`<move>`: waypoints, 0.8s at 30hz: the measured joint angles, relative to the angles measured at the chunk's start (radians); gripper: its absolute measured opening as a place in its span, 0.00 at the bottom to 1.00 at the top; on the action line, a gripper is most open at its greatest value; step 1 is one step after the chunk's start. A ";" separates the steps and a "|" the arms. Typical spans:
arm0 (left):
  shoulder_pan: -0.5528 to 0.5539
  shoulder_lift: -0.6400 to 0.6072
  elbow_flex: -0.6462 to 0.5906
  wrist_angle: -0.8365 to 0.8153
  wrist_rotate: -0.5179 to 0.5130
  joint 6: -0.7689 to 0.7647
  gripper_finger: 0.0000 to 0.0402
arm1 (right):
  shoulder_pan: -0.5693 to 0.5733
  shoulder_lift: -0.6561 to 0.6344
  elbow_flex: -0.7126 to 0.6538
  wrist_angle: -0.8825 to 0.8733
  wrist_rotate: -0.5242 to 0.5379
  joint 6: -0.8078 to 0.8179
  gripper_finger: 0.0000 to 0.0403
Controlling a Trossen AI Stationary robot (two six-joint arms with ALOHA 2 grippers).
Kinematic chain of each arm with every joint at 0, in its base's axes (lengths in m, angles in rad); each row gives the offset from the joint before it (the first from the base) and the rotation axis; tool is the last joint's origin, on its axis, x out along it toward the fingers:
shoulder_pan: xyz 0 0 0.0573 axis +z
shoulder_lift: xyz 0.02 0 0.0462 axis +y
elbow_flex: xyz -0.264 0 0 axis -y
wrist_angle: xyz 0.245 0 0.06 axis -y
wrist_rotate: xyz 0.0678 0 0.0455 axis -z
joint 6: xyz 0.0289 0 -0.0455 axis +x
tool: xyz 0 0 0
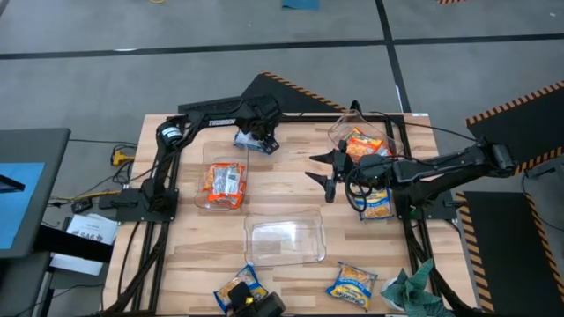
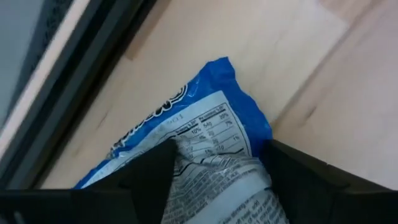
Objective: Sort Maruchan noodles
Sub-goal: Put the blue noodle pack into the bottom transparent bin
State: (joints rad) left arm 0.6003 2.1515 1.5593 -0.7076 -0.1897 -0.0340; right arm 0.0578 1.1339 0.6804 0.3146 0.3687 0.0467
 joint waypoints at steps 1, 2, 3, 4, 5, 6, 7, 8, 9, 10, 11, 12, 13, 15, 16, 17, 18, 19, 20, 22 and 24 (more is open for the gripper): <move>0.000 0.002 0.000 -0.001 -0.003 0.006 0.56 | 0.000 0.000 0.000 0.001 0.000 0.000 0.66; 0.000 0.002 0.000 -0.001 -0.004 0.006 0.50 | 0.000 0.000 0.000 0.000 0.000 0.000 0.66; -0.004 0.003 -0.001 -0.003 -0.019 0.007 0.44 | 0.000 0.000 0.000 0.000 0.000 0.000 0.66; -0.005 0.003 -0.001 -0.007 -0.041 0.012 0.35 | 0.000 0.000 0.000 0.000 0.000 0.000 0.66; -0.006 0.003 -0.002 -0.014 -0.055 0.027 0.25 | 0.000 0.000 0.000 0.000 0.000 0.000 0.66; -0.006 0.002 -0.002 -0.020 -0.060 0.040 0.15 | 0.000 0.000 0.000 0.000 0.000 0.000 0.66; -0.005 -0.004 -0.002 -0.023 -0.056 0.047 0.08 | 0.000 0.000 0.000 0.000 0.000 0.000 0.66; -0.005 -0.011 -0.004 -0.024 -0.052 0.051 0.06 | 0.000 0.000 0.000 0.000 0.000 0.000 0.66; -0.006 -0.018 -0.005 -0.023 -0.051 0.059 0.05 | 0.000 0.000 0.000 0.000 0.000 -0.001 0.66; -0.009 -0.030 -0.008 -0.024 -0.051 0.066 0.04 | 0.000 0.000 0.000 0.000 0.000 -0.001 0.66; -0.012 -0.049 -0.010 -0.024 -0.051 0.075 0.03 | 0.000 0.000 0.000 0.000 0.000 -0.001 0.66; -0.016 -0.074 -0.010 -0.023 -0.043 0.080 0.02 | 0.000 0.000 0.000 0.000 0.000 -0.001 0.66; -0.023 -0.105 -0.013 -0.034 -0.042 0.081 0.01 | 0.000 0.000 0.000 0.000 0.000 -0.001 0.66; -0.036 -0.171 -0.009 -0.002 -0.039 0.087 0.01 | 0.000 0.000 0.000 0.000 0.000 -0.001 0.66; -0.045 -0.205 -0.009 0.006 -0.039 0.094 0.01 | 0.000 0.000 0.000 0.000 0.000 -0.001 0.66; -0.055 -0.242 -0.008 0.005 -0.040 0.097 0.01 | 0.000 0.000 0.000 0.001 0.000 -0.001 0.66; -0.067 -0.275 -0.008 0.006 -0.037 0.100 0.01 | 0.000 0.000 0.000 0.000 0.000 -0.001 0.66; -0.083 -0.308 -0.008 0.017 -0.030 0.102 0.00 | 0.000 0.000 0.000 0.001 0.000 -0.001 0.66; -0.101 -0.339 -0.008 0.026 -0.015 0.102 0.00 | 0.000 0.000 0.000 0.002 0.000 -0.001 0.66; -0.151 -0.399 -0.008 0.029 0.012 0.102 0.00 | 0.000 0.000 0.000 0.001 0.000 -0.001 0.66; -0.218 -0.449 -0.007 0.032 0.036 0.101 0.00 | 0.000 0.000 0.000 0.001 0.000 -0.001 0.66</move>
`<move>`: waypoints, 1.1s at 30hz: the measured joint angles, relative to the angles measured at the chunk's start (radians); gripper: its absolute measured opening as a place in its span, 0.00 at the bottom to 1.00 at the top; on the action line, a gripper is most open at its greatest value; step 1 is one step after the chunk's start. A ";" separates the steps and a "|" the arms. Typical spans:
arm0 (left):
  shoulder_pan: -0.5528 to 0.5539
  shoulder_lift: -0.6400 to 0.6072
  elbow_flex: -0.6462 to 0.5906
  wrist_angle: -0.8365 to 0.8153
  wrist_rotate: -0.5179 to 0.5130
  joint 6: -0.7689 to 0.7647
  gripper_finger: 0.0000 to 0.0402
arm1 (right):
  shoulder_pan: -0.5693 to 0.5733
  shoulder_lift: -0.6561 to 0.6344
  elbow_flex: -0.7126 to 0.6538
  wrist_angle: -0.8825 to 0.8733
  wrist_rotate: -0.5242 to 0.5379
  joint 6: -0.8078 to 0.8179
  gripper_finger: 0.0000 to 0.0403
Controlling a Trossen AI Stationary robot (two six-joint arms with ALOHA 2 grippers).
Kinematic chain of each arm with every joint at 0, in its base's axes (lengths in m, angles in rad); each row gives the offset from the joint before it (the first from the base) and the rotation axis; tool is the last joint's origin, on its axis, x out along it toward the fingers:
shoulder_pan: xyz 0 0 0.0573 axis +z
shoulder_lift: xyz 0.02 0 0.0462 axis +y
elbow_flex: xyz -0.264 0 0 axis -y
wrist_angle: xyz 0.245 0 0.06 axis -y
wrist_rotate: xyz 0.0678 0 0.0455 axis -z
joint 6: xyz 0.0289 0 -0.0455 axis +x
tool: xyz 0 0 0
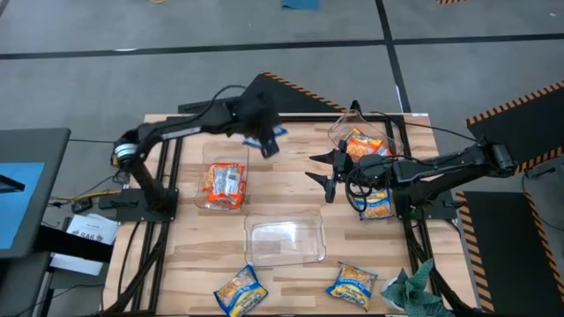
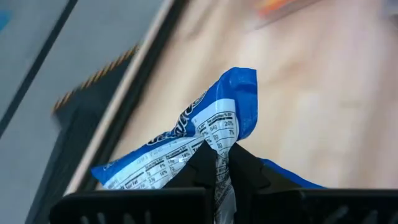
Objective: Sort Maruchan noodles
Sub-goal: Put the blue noodle pack into the bottom transparent bin
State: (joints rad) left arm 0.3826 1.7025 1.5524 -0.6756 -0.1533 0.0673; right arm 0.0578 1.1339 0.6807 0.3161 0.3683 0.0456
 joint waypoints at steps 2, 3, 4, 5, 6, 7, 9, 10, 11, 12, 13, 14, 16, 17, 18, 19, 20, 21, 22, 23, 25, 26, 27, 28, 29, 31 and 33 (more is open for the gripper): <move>-0.080 -0.036 0.000 -0.002 0.018 0.000 0.00 | 0.000 0.000 0.000 -0.001 0.000 0.000 0.66; -0.121 -0.051 0.000 -0.002 0.022 -0.001 0.00 | 0.000 0.000 0.000 -0.001 0.000 0.000 0.66; -0.167 -0.064 0.000 -0.005 0.031 -0.001 0.00 | 0.000 0.000 0.000 -0.001 0.000 0.000 0.66; -0.215 -0.074 0.000 -0.007 0.039 -0.001 0.00 | 0.000 0.000 0.000 -0.001 0.000 0.000 0.66; -0.263 -0.082 0.000 -0.005 0.053 -0.004 0.00 | 0.000 0.000 0.000 -0.001 0.000 0.000 0.66; -0.310 -0.086 0.000 -0.004 0.073 -0.008 0.00 | 0.000 0.000 0.000 -0.001 0.000 0.000 0.66; -0.406 -0.088 0.000 -0.002 0.115 -0.015 0.00 | 0.000 0.000 0.000 -0.001 0.000 0.000 0.66; -0.451 -0.087 0.000 0.000 0.129 -0.024 0.00 | 0.000 0.000 0.000 -0.001 0.000 0.000 0.66; -0.498 -0.087 -0.002 0.009 0.134 -0.030 0.00 | 0.000 0.000 0.000 -0.001 0.000 0.000 0.66; -0.541 -0.086 -0.009 0.035 0.135 -0.034 0.00 | 0.000 0.000 0.000 -0.001 0.000 0.000 0.66; -0.581 -0.086 -0.024 0.070 0.132 -0.034 0.00 | 0.000 0.000 0.000 -0.001 0.000 0.000 0.66; -0.622 -0.083 -0.043 0.094 0.131 -0.034 0.00 | 0.000 0.000 0.000 -0.001 0.000 0.000 0.66; -0.695 -0.080 -0.092 0.127 0.132 -0.037 0.00 | 0.000 0.000 0.000 -0.001 0.000 0.000 0.66; -0.728 -0.079 -0.116 0.148 0.130 -0.038 0.00 | 0.000 0.000 0.000 -0.001 0.000 0.000 0.66; -0.756 -0.079 -0.144 0.180 0.126 -0.038 0.00 | 0.000 0.000 0.000 -0.001 0.000 0.000 0.66; -0.780 -0.080 -0.171 0.208 0.115 -0.038 0.00 | 0.000 0.000 0.000 -0.001 0.000 0.000 0.66; -0.801 -0.080 -0.198 0.228 0.097 -0.039 0.00 | 0.000 0.000 0.000 -0.001 0.000 0.001 0.66; -0.817 -0.080 -0.223 0.244 0.066 -0.045 0.01 | 0.000 0.000 0.000 -0.001 0.000 0.004 0.66; -0.830 -0.079 -0.240 0.248 0.027 -0.054 0.02 | 0.000 0.000 0.000 -0.001 0.000 0.007 0.66; -0.837 -0.079 -0.255 0.259 -0.011 -0.061 0.03 | 0.000 0.000 0.000 -0.001 0.000 0.007 0.66; -0.841 -0.079 -0.275 0.289 -0.057 -0.062 0.07 | 0.000 0.000 0.000 -0.001 0.000 0.007 0.66; -0.841 -0.080 -0.281 0.287 -0.072 -0.062 0.09 | 0.000 0.000 0.000 -0.001 0.000 0.007 0.66; -0.838 -0.080 -0.283 0.279 -0.081 -0.064 0.11 | 0.000 0.000 0.000 0.000 0.000 0.007 0.66; -0.835 -0.080 -0.283 0.277 -0.087 -0.068 0.13 | 0.000 0.000 0.000 0.000 0.000 0.008 0.66; -0.831 -0.080 -0.283 0.282 -0.082 -0.070 0.15 | 0.000 0.000 0.000 0.000 0.000 0.008 0.66; -0.821 -0.080 -0.283 0.294 -0.050 -0.067 0.20 | 0.000 0.000 0.000 0.000 0.000 0.008 0.66; -0.815 -0.080 -0.283 0.291 -0.033 -0.065 0.26 | 0.000 0.000 0.000 0.000 0.000 0.008 0.66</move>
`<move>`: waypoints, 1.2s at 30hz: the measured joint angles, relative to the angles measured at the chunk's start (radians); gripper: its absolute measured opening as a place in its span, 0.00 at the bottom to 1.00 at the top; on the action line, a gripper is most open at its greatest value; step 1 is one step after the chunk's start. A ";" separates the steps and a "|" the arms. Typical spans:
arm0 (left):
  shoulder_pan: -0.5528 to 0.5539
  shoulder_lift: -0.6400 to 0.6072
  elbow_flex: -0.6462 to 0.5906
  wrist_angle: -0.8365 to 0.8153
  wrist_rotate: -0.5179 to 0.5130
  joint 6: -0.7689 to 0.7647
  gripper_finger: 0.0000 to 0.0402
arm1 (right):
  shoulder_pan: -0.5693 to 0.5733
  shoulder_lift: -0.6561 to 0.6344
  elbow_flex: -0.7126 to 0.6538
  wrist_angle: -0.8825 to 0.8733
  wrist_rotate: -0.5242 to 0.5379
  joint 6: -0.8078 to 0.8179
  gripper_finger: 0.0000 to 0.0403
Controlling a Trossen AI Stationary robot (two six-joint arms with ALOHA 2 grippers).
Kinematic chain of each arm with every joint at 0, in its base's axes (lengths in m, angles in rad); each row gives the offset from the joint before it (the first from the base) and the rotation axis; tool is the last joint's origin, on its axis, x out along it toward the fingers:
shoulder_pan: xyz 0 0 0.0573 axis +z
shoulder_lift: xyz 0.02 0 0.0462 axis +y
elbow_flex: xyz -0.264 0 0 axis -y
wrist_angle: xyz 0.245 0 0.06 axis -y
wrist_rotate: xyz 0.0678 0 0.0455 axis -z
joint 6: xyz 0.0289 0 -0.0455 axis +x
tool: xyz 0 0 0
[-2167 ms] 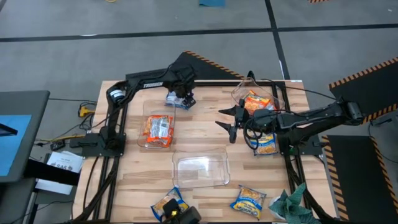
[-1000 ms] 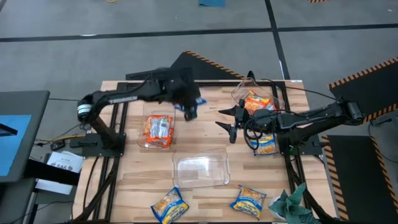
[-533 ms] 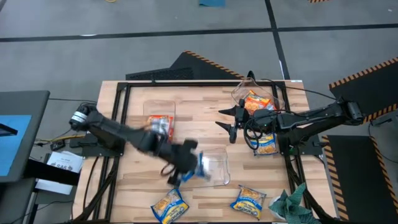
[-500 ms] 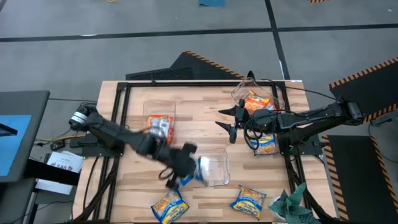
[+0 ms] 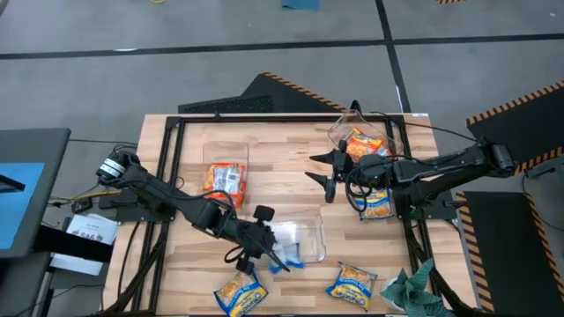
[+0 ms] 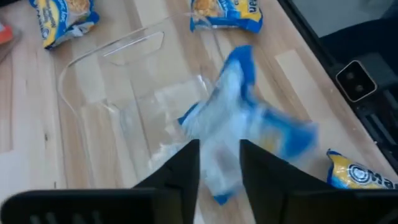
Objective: Sort Maruchan noodles
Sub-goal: Put the blue noodle pack into the bottom transparent bin
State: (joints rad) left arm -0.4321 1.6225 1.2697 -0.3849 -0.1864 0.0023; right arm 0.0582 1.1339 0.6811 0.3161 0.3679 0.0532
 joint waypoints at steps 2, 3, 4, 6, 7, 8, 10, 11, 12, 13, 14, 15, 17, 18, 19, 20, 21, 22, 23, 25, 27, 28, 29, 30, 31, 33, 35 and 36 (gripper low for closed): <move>0.002 -0.006 0.000 -0.005 0.002 -0.002 0.32 | 0.000 0.000 0.000 0.000 0.000 0.000 0.66; 0.002 -0.009 0.003 -0.015 0.002 -0.009 0.35 | 0.000 0.000 0.000 0.000 0.000 0.000 0.66; 0.002 -0.010 0.013 -0.040 0.004 -0.020 0.37 | 0.000 0.000 0.000 -0.001 0.000 0.000 0.66; -0.001 -0.009 0.042 -0.114 0.015 -0.063 0.42 | 0.000 0.000 0.000 -0.001 0.000 0.000 0.66; -0.004 -0.009 0.057 -0.156 0.038 -0.091 0.43 | 0.000 0.000 0.000 -0.001 0.000 0.000 0.66; -0.007 -0.010 0.071 -0.190 0.068 -0.122 0.45 | 0.000 0.000 0.000 -0.002 0.000 0.000 0.66; -0.019 -0.011 0.079 -0.235 0.135 -0.186 0.46 | 0.000 0.000 0.000 -0.006 0.000 0.000 0.66; -0.030 -0.011 0.078 -0.258 0.164 -0.214 0.47 | 0.000 0.000 0.000 -0.006 0.000 0.000 0.66; -0.045 -0.011 0.072 -0.273 0.184 -0.241 0.47 | 0.000 0.000 0.000 -0.008 0.000 0.000 0.66; -0.061 -0.011 0.066 -0.285 0.201 -0.268 0.47 | 0.000 0.000 0.000 -0.009 0.000 0.000 0.66; -0.083 -0.010 0.055 -0.290 0.210 -0.295 0.47 | 0.000 0.000 0.000 -0.010 0.000 0.000 0.66; -0.105 -0.010 0.040 -0.288 0.217 -0.328 0.47 | 0.000 0.000 0.000 -0.011 0.000 0.000 0.66; -0.154 -0.007 0.005 -0.260 0.243 -0.397 0.47 | 0.000 0.000 0.000 -0.015 0.000 0.000 0.66; -0.178 -0.007 -0.011 -0.240 0.258 -0.435 0.47 | 0.000 0.000 0.000 -0.016 0.000 0.000 0.66; -0.208 -0.007 -0.023 -0.214 0.265 -0.472 0.47 | 0.000 0.000 0.000 -0.017 0.000 0.000 0.66; -0.237 -0.007 -0.035 -0.173 0.264 -0.503 0.47 | 0.000 0.000 0.000 -0.017 0.000 0.000 0.66; -0.265 -0.007 -0.048 -0.128 0.259 -0.526 0.47 | 0.000 0.000 0.000 -0.017 0.000 0.000 0.66; -0.290 -0.007 -0.063 -0.088 0.241 -0.541 0.47 | 0.000 0.000 0.000 -0.016 0.000 0.000 0.66; -0.315 -0.007 -0.078 -0.066 0.212 -0.549 0.47 | 0.000 0.000 0.000 -0.017 0.000 0.000 0.66; -0.358 -0.007 -0.097 -0.063 0.137 -0.562 0.47 | 0.000 0.000 0.000 -0.016 0.000 0.000 0.66; -0.387 -0.007 -0.116 -0.072 0.061 -0.565 0.47 | 0.000 0.000 0.000 -0.016 0.000 0.000 0.66; -0.397 -0.007 -0.130 -0.074 0.033 -0.569 0.47 | -0.002 0.000 0.000 -0.016 0.000 0.000 0.66; -0.405 -0.006 -0.140 -0.075 0.016 -0.574 0.47 | -0.003 0.000 0.000 -0.016 0.000 0.000 0.66; -0.409 -0.006 -0.146 -0.067 0.006 -0.576 0.47 | -0.007 0.000 0.000 -0.016 0.000 0.000 0.66; -0.412 -0.004 -0.149 -0.050 0.005 -0.582 0.47 | -0.010 0.000 0.000 -0.016 0.000 0.000 0.66; -0.412 0.006 -0.149 -0.004 0.005 -0.588 0.47 | -0.021 0.000 0.000 -0.017 0.000 0.000 0.66; -0.408 0.022 -0.149 0.047 0.014 -0.576 0.47 | -0.033 0.000 0.000 -0.016 0.000 0.000 0.66; -0.408 0.031 -0.149 0.085 0.020 -0.566 0.47 | -0.039 0.000 0.000 -0.017 0.000 0.000 0.66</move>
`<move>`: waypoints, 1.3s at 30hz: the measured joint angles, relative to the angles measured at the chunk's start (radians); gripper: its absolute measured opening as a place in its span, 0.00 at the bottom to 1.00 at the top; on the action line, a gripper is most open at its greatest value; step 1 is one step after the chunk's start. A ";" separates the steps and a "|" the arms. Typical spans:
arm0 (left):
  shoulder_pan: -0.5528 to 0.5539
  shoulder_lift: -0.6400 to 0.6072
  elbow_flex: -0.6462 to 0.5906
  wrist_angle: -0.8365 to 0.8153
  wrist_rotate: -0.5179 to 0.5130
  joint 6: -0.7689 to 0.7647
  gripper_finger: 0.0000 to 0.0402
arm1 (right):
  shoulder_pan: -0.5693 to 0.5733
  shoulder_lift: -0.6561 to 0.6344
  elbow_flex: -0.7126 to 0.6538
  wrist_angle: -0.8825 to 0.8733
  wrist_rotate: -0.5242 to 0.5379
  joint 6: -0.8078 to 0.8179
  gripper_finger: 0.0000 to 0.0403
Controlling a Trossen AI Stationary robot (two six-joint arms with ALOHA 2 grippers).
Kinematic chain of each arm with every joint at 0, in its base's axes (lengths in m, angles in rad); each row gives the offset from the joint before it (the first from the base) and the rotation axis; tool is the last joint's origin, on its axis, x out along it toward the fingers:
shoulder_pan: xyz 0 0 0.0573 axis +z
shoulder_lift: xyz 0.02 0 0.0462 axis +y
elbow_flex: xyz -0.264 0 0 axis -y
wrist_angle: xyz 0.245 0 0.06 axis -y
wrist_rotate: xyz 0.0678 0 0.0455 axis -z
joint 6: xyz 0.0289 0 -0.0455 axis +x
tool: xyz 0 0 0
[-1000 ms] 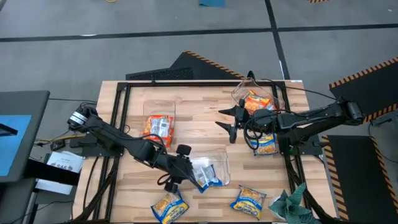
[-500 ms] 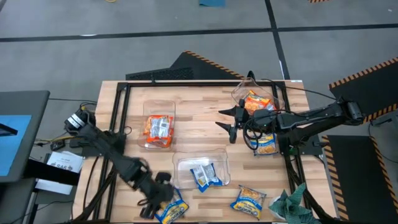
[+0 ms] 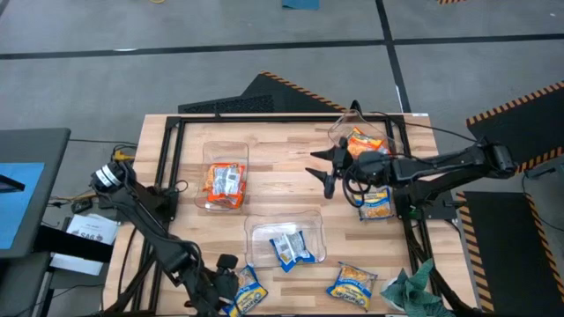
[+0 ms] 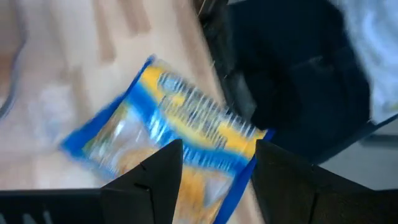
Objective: Sort Maruchan noodles
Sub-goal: Put the blue noodle pack into the bottom transparent bin
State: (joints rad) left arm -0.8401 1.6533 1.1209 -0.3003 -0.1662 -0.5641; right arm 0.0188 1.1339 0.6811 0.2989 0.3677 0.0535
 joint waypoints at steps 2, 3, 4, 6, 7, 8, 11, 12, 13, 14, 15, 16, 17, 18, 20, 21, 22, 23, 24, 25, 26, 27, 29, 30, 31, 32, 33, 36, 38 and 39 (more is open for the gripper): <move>0.001 0.022 0.013 0.017 0.004 0.009 0.47 | -0.012 0.000 0.000 0.000 0.000 0.000 0.66; 0.000 0.038 0.024 0.001 0.005 0.011 0.47 | -0.018 0.000 0.000 0.001 -0.001 0.000 0.66; 0.000 0.055 0.032 -0.019 0.008 0.012 0.47 | -0.023 0.000 0.000 0.000 0.000 0.000 0.66; 0.000 0.086 0.042 -0.072 0.008 0.019 0.47 | -0.031 0.000 0.000 0.000 -0.001 0.000 0.66; 0.000 0.098 0.046 -0.085 0.010 0.022 0.47 | -0.035 0.000 0.000 -0.001 -0.001 -0.001 0.66; 0.000 0.106 0.049 -0.090 0.010 0.031 0.47 | -0.037 0.000 0.000 -0.001 0.000 -0.001 0.66; 0.003 0.114 0.051 -0.115 -0.012 0.078 0.47 | -0.046 0.000 0.000 -0.003 0.000 -0.006 0.66; 0.003 0.114 0.051 -0.127 -0.029 0.089 0.47 | -0.049 0.000 0.000 -0.004 -0.001 -0.008 0.66; 0.006 0.114 0.051 -0.136 -0.048 0.097 0.47 | -0.049 0.000 0.000 -0.004 -0.001 -0.008 0.66; 0.007 0.114 0.051 -0.146 -0.062 0.104 0.47 | -0.049 0.000 0.000 -0.004 0.000 -0.008 0.66; 0.007 0.114 0.052 -0.155 -0.064 0.109 0.47 | -0.050 0.000 0.000 -0.005 0.000 -0.008 0.66; 0.007 0.115 0.052 -0.164 -0.062 0.112 0.47 | -0.050 0.000 0.000 -0.006 -0.001 -0.009 0.66; 0.008 0.119 0.052 -0.167 -0.056 0.111 0.47 | -0.050 0.000 0.000 -0.006 -0.001 -0.008 0.66; 0.009 0.127 0.052 -0.158 -0.048 0.112 0.47 | -0.050 0.000 0.000 -0.006 -0.001 -0.008 0.66; 0.011 0.143 0.052 -0.149 -0.028 0.112 0.47 | -0.050 0.000 0.000 -0.006 -0.001 -0.008 0.66; 0.011 0.155 0.052 -0.140 -0.013 0.112 0.47 | -0.050 0.000 0.000 -0.006 -0.001 -0.008 0.66; 0.011 0.169 0.053 -0.128 -0.001 0.112 0.47 | -0.050 0.000 0.000 -0.006 0.000 -0.008 0.66; 0.011 0.185 0.054 -0.129 -0.001 0.112 0.47 | -0.050 0.000 0.000 -0.005 -0.001 -0.008 0.66; 0.011 0.199 0.055 -0.125 -0.003 0.114 0.47 | -0.050 0.000 0.000 -0.002 -0.001 -0.008 0.66; 0.011 0.214 0.059 -0.121 -0.003 0.114 0.47 | -0.050 0.000 0.000 -0.001 -0.001 -0.008 0.66; 0.011 0.230 0.058 -0.116 -0.006 0.114 0.47 | -0.050 0.000 0.000 -0.001 -0.001 -0.008 0.66; 0.011 0.244 0.062 -0.112 -0.014 0.115 0.47 | -0.050 0.000 0.000 -0.001 -0.001 -0.008 0.66; 0.012 0.259 0.060 -0.106 -0.012 0.117 0.47 | -0.050 0.000 0.000 0.001 0.000 -0.008 0.66; 0.011 0.262 0.061 -0.105 -0.016 0.121 0.47 | -0.050 0.000 0.000 0.001 0.000 -0.008 0.66; 0.011 0.263 0.060 -0.106 -0.023 0.122 0.46 | -0.050 0.000 0.000 0.000 0.000 -0.008 0.66; 0.010 0.263 0.060 -0.110 -0.032 0.121 0.44 | -0.050 0.000 0.000 0.001 0.000 -0.008 0.66; 0.010 0.264 0.060 -0.116 -0.036 0.112 0.42 | -0.050 0.000 0.000 0.001 0.000 -0.008 0.66; 0.010 0.263 0.061 -0.156 -0.041 0.073 0.30 | -0.050 0.000 0.000 0.001 0.000 -0.008 0.66; 0.011 0.262 0.062 -0.178 -0.040 0.047 0.17 | -0.050 0.000 0.000 0.000 0.000 -0.008 0.66; 0.009 0.261 0.062 -0.192 -0.040 0.030 0.10 | -0.050 0.000 0.000 0.000 0.000 -0.008 0.66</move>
State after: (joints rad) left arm -0.8309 1.9146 1.1831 -0.4921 -0.2058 -0.5337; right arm -0.0307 1.1336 0.6811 0.2993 0.3676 0.0452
